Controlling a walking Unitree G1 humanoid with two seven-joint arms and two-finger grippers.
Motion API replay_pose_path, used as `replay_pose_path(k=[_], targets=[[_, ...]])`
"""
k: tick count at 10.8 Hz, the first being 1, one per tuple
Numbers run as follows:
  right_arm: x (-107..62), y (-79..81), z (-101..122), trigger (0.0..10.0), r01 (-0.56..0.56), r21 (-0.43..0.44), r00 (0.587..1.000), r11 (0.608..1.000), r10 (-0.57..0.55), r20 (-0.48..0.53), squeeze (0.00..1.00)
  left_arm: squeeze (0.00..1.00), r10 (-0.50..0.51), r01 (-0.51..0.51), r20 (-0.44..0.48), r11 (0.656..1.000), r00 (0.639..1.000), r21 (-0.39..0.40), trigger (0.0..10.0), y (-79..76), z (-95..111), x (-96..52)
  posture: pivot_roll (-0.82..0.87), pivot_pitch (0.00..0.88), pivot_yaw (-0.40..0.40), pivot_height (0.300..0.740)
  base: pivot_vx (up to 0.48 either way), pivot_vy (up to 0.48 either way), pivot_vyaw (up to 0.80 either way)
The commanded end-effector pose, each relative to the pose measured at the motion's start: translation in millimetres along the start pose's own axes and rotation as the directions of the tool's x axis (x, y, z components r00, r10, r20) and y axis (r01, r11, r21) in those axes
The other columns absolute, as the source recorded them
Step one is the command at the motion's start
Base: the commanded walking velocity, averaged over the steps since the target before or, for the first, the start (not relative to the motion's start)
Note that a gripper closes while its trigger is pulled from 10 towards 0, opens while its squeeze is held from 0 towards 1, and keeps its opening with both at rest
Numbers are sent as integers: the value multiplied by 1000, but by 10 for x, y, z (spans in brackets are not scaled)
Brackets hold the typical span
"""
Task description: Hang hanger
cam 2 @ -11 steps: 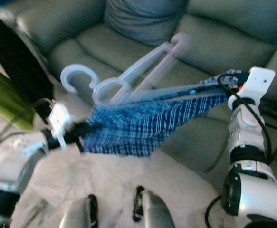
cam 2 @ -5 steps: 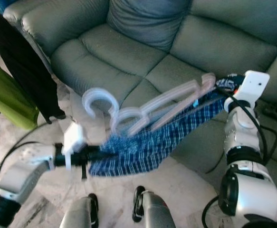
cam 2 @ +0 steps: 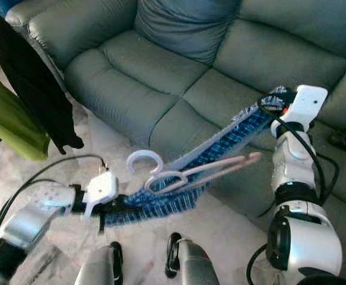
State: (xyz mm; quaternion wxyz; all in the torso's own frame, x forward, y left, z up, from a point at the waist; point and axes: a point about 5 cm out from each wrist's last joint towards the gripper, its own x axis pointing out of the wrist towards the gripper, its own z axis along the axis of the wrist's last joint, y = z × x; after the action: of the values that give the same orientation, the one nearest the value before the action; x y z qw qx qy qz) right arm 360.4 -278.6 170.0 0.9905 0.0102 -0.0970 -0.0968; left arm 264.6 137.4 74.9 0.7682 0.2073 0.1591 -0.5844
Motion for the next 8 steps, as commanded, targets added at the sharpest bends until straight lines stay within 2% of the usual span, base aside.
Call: replay_pose_path(k=[1,2,3,4,5,6,8], targets=[[41,-61,172,0,22,-2,996,1000,-22,81,0,0,54,-55,-80,998,995,-13,0,7,-184,-36,-29,210,-39,740,0,0,0],[36,-47,162,0,15,-7,997,1000,-14,82,0,0,146,-147,-11,988,989,-42,0,114,-114,-20,-28,211,-39,740,0,0,0],[15,-39,127,0,7,-18,997,1000,-6,75,0,0,232,-224,94,971,968,-85,0,205,10,-15,-28,212,-40,740,0,0,0],[2,-40,102,0,9,-20,998,1000,-8,67,0,0,265,-245,163,960,950,-133,0,239,68,-21,-25,214,-38,740,0,0,0],[-9,-25,74,0,2,-31,998,1000,0,58,0,0,302,-253,221,941,927,-225,0,282,97,-34,-25,214,-38,740,0,0,0],[-11,-22,70,0,3,-33,998,999,-1,59,0,0,262,-237,171,959,950,-157,0,237,41,-19,-25,214,-38,740,0,0,0],[2,9,71,0,-7,-36,998,999,9,57,0,0,188,-175,168,981,968,-88,0,134,55,62,-23,213,-40,740,0,0,0]])
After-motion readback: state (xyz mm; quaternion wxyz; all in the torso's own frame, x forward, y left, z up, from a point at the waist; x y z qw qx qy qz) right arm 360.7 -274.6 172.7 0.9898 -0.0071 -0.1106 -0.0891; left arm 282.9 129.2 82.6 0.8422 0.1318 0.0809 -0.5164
